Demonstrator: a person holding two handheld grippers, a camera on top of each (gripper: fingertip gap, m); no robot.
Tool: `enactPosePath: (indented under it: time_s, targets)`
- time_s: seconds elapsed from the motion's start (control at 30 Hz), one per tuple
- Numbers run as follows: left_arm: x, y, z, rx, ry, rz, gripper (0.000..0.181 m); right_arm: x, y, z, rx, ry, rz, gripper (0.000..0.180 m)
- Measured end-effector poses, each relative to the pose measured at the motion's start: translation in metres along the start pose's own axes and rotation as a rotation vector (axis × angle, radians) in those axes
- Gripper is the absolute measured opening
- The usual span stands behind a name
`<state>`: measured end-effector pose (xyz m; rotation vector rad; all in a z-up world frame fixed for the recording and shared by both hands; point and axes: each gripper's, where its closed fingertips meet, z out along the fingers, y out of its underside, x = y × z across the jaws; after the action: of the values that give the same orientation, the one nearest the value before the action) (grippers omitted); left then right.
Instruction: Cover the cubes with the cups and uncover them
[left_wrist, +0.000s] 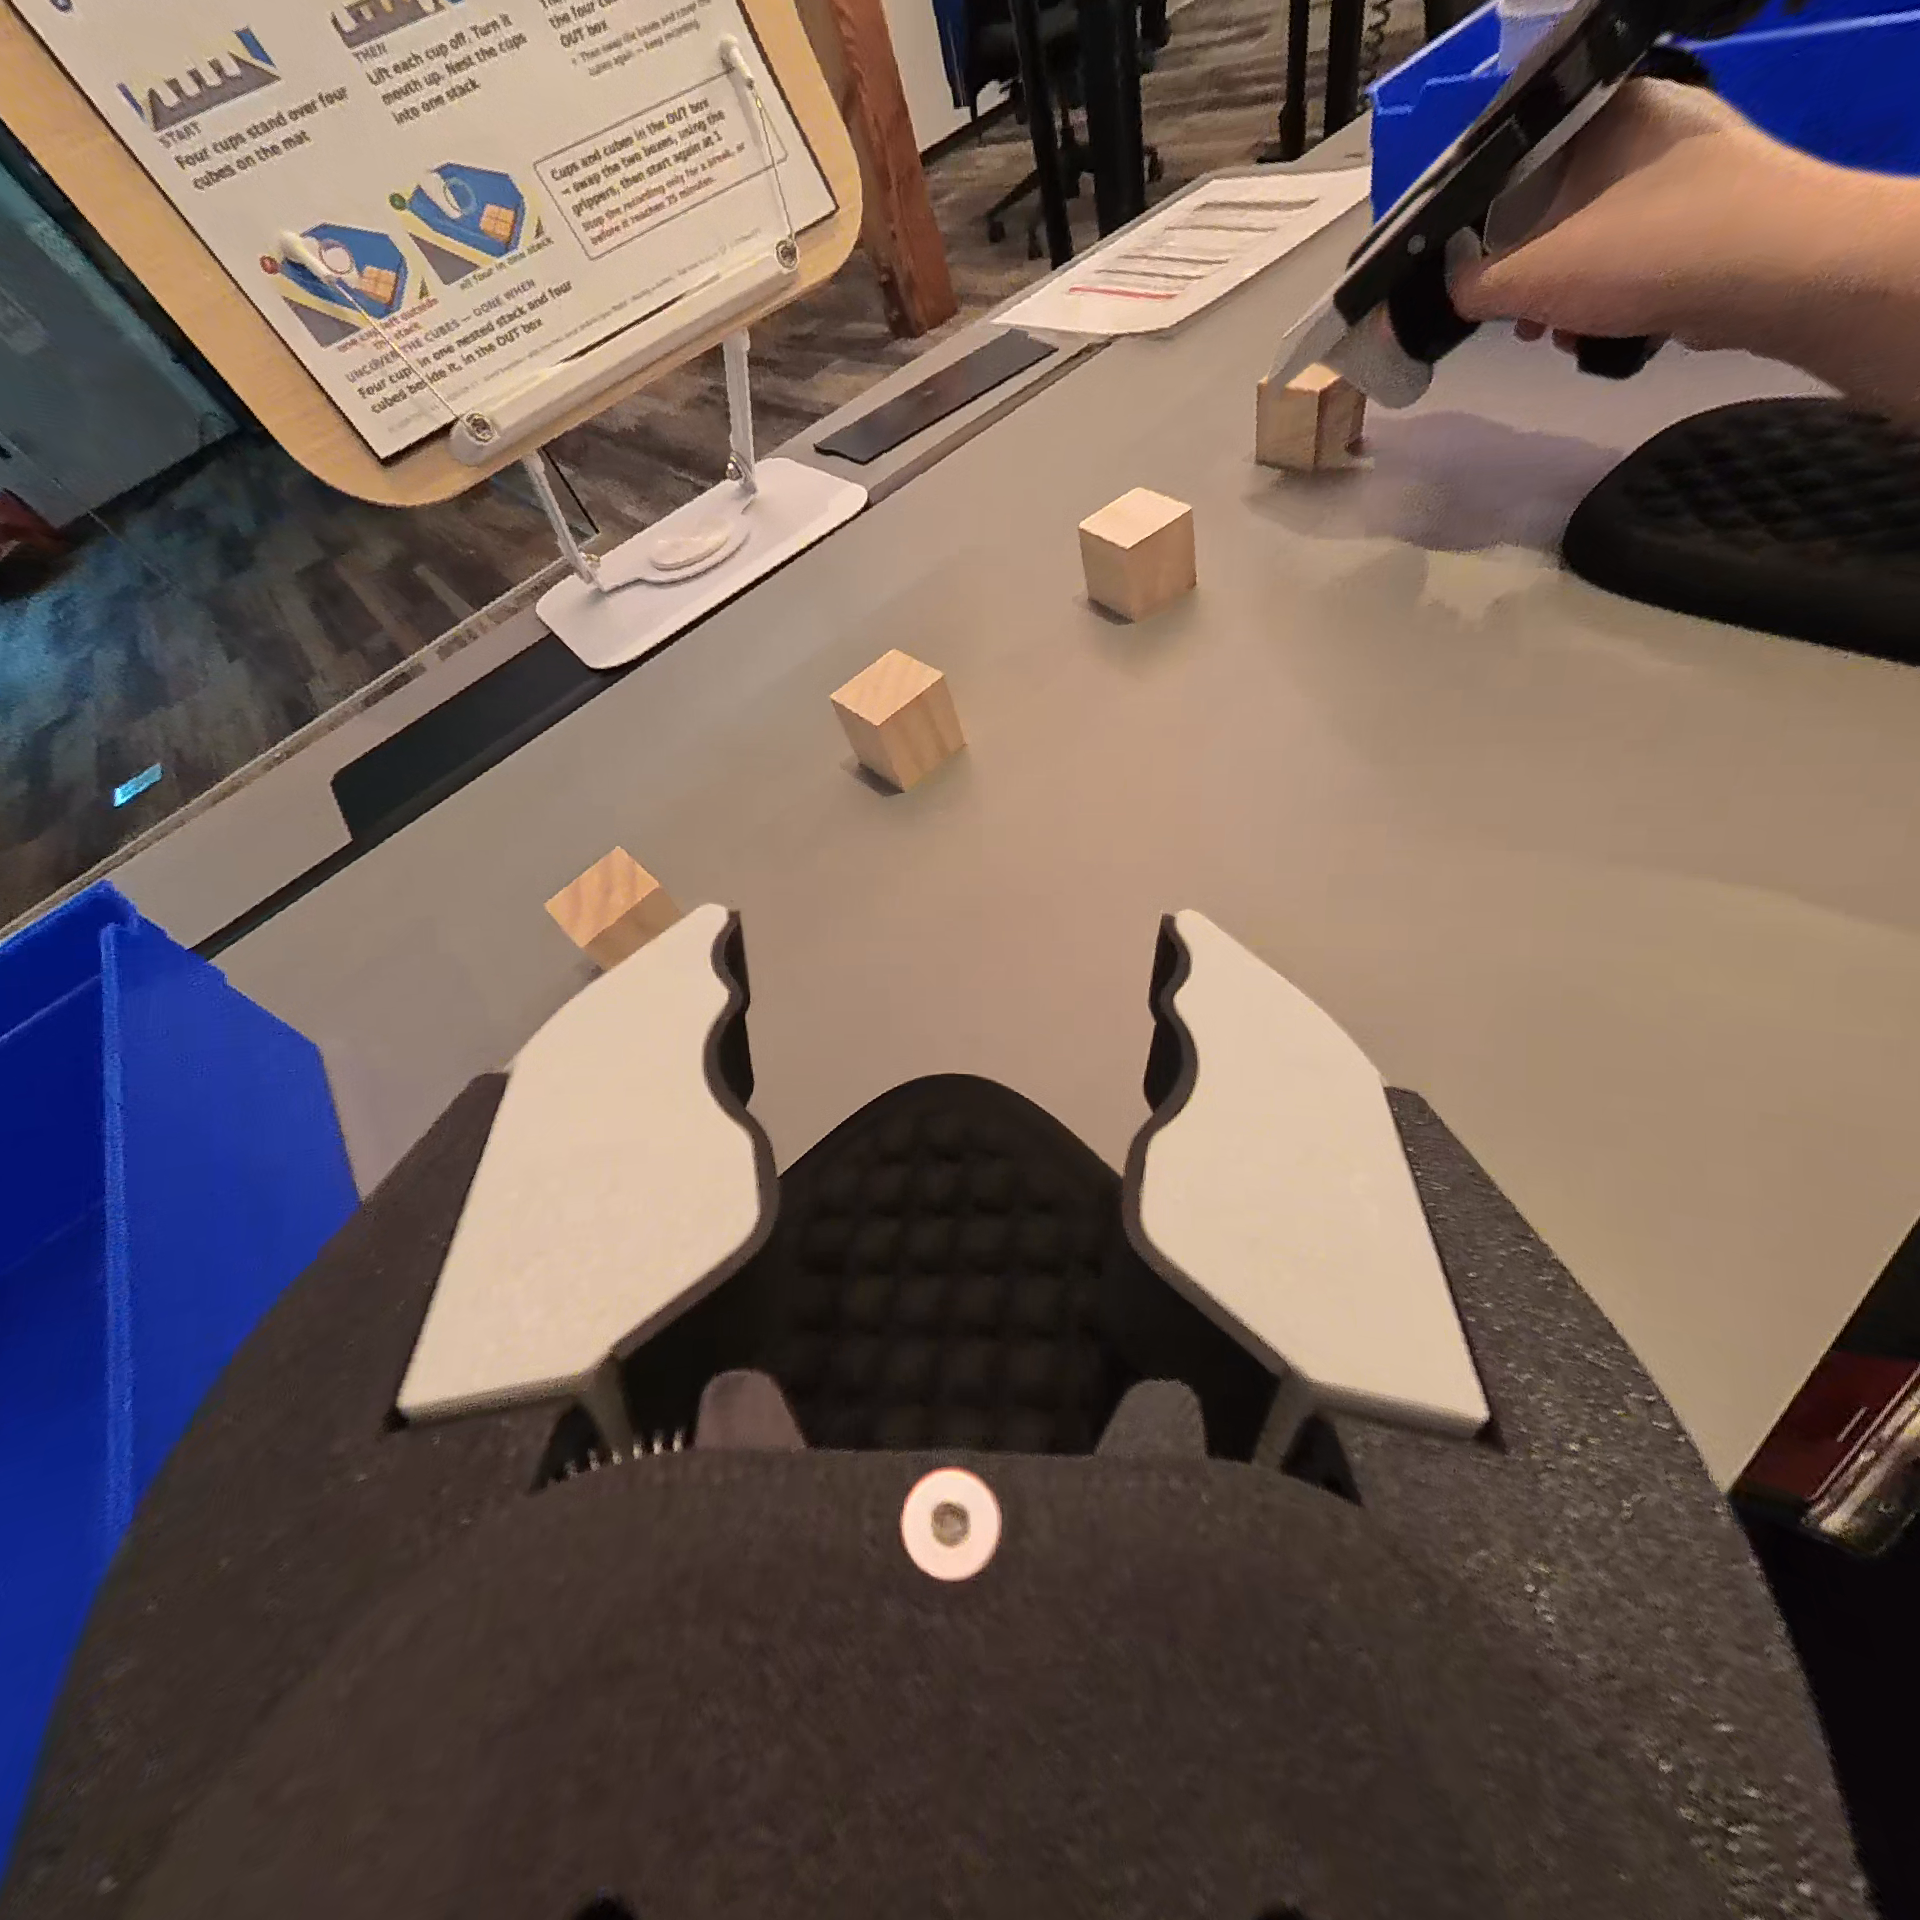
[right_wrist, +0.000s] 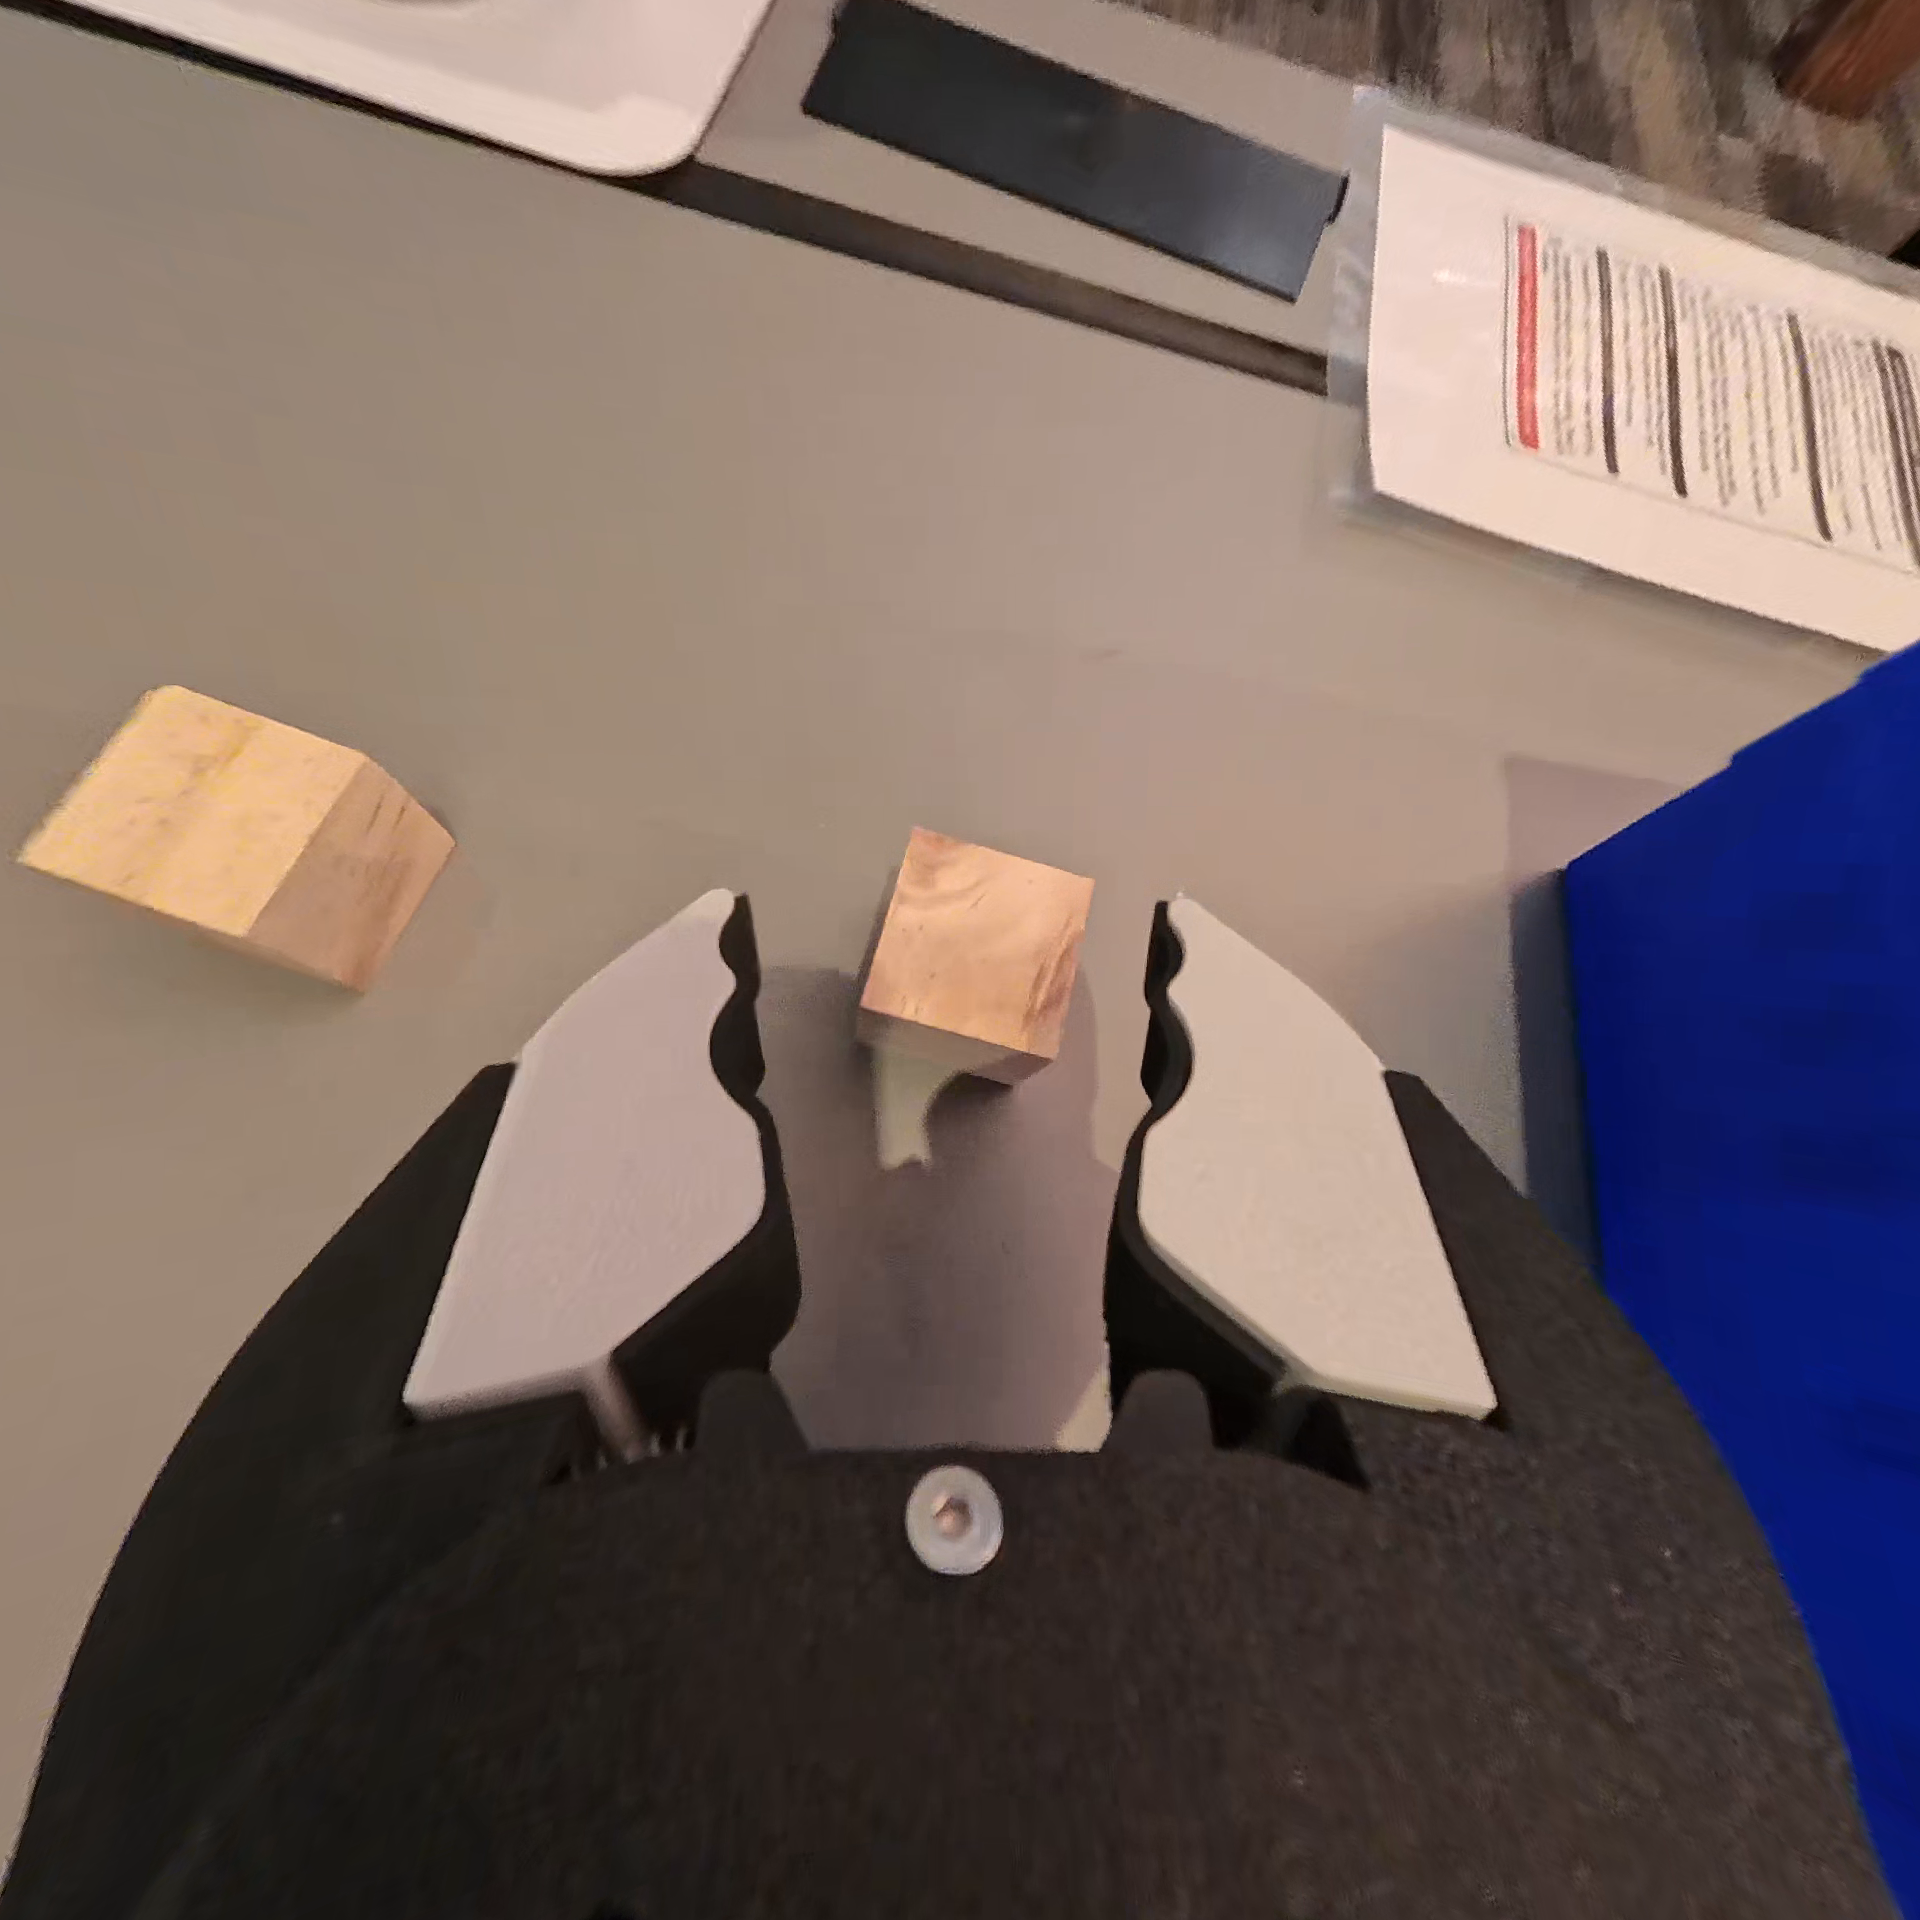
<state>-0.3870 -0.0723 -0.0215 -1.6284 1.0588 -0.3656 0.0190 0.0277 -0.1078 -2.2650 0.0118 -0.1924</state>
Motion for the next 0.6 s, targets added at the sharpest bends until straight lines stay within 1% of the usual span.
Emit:
enactPosePath:
  time_s: [0.13,0.23,0.27,0.3,0.5,0.6]
  targets:
    - [0.001,-0.001,-0.002,0.008,0.007,-0.005,0.074,0.005,0.017,0.014,-0.082,0.049,-0.016,0.068]
    - [0.001,-0.003,-0.003,0.018,0.015,-0.006,0.073,0.006,0.024,0.020,-0.104,0.028,0.019,0.060]
    - [0.001,-0.004,-0.003,0.020,0.018,-0.008,0.073,0.004,0.025,0.021,-0.104,0.005,0.029,0.052]
    - [0.001,-0.004,-0.003,0.021,0.021,-0.010,0.073,0.004,0.026,0.022,-0.101,-0.012,0.042,0.047]
    - [0.003,-0.003,-0.001,0.011,0.030,-0.005,0.073,0.007,0.026,0.022,-0.087,-0.046,0.049,0.046]
    - [0.004,-0.002,-0.001,0.006,0.033,-0.001,0.073,0.003,0.026,0.019,-0.081,-0.094,0.042,0.046]
